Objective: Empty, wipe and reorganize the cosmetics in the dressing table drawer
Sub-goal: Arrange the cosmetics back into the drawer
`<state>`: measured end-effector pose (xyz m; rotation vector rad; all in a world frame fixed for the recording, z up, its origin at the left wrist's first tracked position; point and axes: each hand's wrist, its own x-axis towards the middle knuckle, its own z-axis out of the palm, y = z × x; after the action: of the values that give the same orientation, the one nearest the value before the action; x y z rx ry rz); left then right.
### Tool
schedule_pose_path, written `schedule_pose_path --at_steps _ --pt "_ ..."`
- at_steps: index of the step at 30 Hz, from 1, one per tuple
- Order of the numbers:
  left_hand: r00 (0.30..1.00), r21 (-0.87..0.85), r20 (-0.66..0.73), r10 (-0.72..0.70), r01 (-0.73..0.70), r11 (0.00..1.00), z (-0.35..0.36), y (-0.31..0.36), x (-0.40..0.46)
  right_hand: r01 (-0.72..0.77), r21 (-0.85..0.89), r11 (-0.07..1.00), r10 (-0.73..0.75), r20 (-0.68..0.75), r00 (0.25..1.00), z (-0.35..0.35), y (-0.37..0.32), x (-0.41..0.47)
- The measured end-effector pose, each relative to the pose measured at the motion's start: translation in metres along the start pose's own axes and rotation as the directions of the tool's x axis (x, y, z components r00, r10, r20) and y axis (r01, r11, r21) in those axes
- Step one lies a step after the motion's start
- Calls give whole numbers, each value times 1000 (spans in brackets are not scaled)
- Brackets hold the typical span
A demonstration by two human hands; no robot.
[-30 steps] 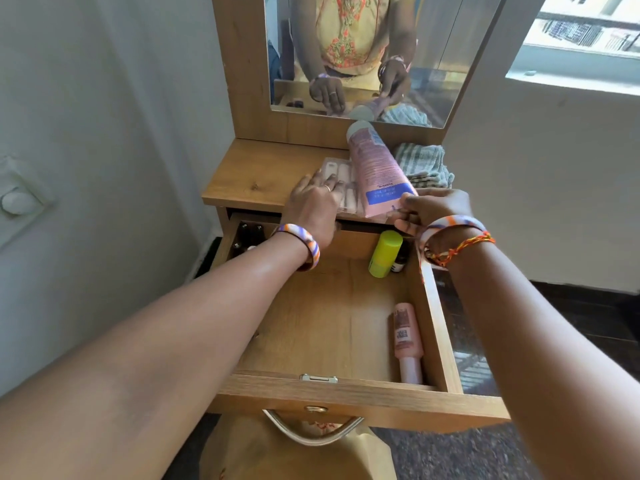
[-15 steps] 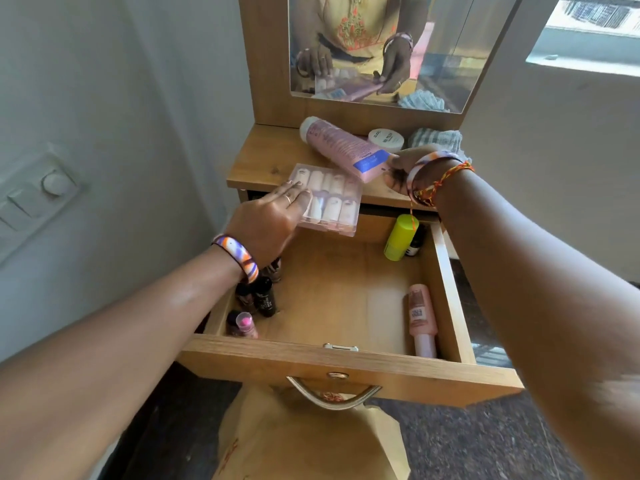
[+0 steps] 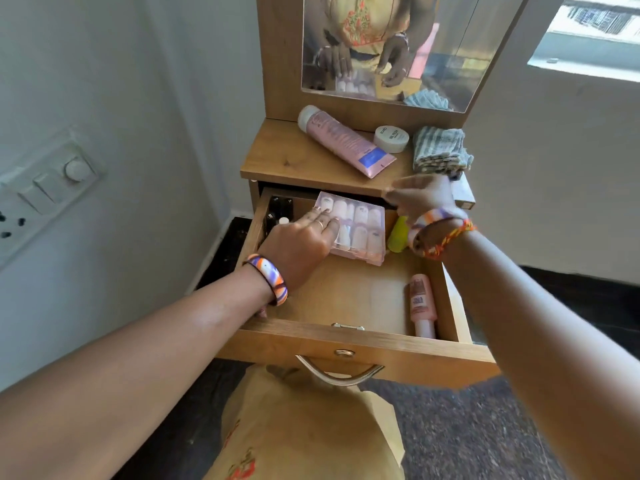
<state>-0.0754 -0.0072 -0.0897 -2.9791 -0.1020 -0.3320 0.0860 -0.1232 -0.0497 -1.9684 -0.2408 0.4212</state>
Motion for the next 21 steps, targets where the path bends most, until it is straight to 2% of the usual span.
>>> schedule_pose_path --at_steps 1,3,6,8,9,11,14,16,21 --pt "1000 24 -2 18 -18 1000 4 4 1 36 -88 995 -38 -18 999 2 8 -10" --pt "998 19 -61 30 -29 999 12 13 2 -37 -170 985 46 49 998 5 24 -35" --pt "997 43 -77 27 -24 999 23 23 6 -370 12 929 359 221 907 9 44 -37" --pt "999 40 30 -14 13 999 20 31 11 -456 87 886 420 266 868 12 53 -30" --pt "993 98 112 -45 34 995 22 32 12 -475 78 876 439 275 855 15 58 -26" --pt "957 174 286 -48 -2 985 26 31 14 -507 53 860 474 282 834 22 66 -18" --pt "946 229 320 -51 -25 973 27 32 21 -495 -4 869 477 277 834 29 74 -6" --pt "931 228 360 -67 -18 973 29 35 26 -446 -81 891 447 325 834 32 72 -5" --pt "880 226 457 -130 26 974 28 43 32 -396 -55 916 386 383 839 40 79 0"
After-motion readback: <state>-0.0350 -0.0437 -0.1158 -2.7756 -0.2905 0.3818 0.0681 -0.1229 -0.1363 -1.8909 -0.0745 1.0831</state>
